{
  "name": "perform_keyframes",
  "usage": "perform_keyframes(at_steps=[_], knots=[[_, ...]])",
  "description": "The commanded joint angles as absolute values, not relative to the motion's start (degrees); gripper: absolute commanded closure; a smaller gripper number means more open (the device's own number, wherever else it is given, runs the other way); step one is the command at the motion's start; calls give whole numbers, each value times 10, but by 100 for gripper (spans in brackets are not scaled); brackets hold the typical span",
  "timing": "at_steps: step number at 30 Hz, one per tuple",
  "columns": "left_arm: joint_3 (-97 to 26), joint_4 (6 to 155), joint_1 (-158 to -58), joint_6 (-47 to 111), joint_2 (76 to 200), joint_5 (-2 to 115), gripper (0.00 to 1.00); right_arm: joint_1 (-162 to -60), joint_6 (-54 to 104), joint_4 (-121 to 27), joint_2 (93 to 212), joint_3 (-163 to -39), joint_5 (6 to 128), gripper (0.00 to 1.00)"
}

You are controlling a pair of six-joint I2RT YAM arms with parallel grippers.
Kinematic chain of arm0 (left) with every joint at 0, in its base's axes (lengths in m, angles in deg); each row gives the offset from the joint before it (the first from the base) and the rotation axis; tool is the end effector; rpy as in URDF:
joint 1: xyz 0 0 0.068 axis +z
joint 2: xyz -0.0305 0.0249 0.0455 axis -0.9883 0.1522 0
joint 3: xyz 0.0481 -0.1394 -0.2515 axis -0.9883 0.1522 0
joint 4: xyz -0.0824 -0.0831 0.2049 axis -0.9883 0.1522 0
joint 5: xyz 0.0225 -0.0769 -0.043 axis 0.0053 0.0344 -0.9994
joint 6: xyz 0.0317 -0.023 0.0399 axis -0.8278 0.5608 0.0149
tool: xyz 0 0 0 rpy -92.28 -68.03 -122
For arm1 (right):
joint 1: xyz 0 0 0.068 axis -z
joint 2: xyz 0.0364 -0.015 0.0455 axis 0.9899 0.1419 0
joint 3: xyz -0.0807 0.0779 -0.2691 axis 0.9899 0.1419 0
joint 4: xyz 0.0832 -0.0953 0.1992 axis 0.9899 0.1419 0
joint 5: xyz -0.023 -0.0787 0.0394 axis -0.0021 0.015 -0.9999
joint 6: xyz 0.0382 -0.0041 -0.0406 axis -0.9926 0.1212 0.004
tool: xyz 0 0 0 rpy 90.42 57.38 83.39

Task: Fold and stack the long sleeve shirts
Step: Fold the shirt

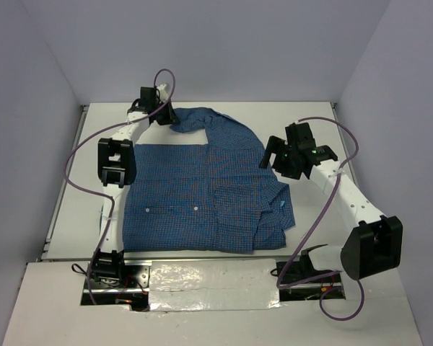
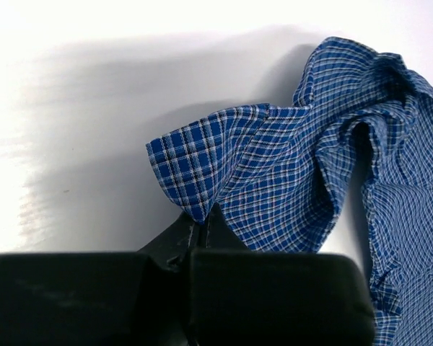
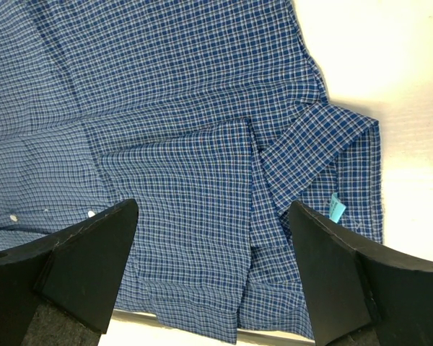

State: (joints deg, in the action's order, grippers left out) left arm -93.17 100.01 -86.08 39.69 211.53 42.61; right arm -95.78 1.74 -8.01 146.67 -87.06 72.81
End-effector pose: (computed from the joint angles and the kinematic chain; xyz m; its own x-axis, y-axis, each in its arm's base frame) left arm 0.5730 -0.0630 0.1805 -0.6837 -0.2533 -0.6844 0.1594 0.8633 -0.4788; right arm 0.2329 0.0592 0.3070 -0.7975 0.3176 -0.5130 0.1585 0.9307 0.3297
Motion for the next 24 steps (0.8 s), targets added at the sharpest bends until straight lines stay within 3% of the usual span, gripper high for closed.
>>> perform_keyframes(at_steps=[1,7,10,15,19,24], knots=[[-935,949,-865,356,2060,395,100,-963,33,-78,1431,-891,746,8],[-907,938,-923,133,1903,381,100,-958,52,-72,1405,-890,776,7],[-884,1027,-977,-41,1822,337,100,-942,62,-59,1382,-898,778,7],[-881,1339,-1078,-222,1754,310,100,-907,95,-32,1342,-920,758,7],[-793,1455,-1149,-257,1713,356,100,-902,125,-14,1322,-928,762,6],[-694,1411,-1251,-233,1657,416,100,-899,135,-29,1300,-895,751,6]])
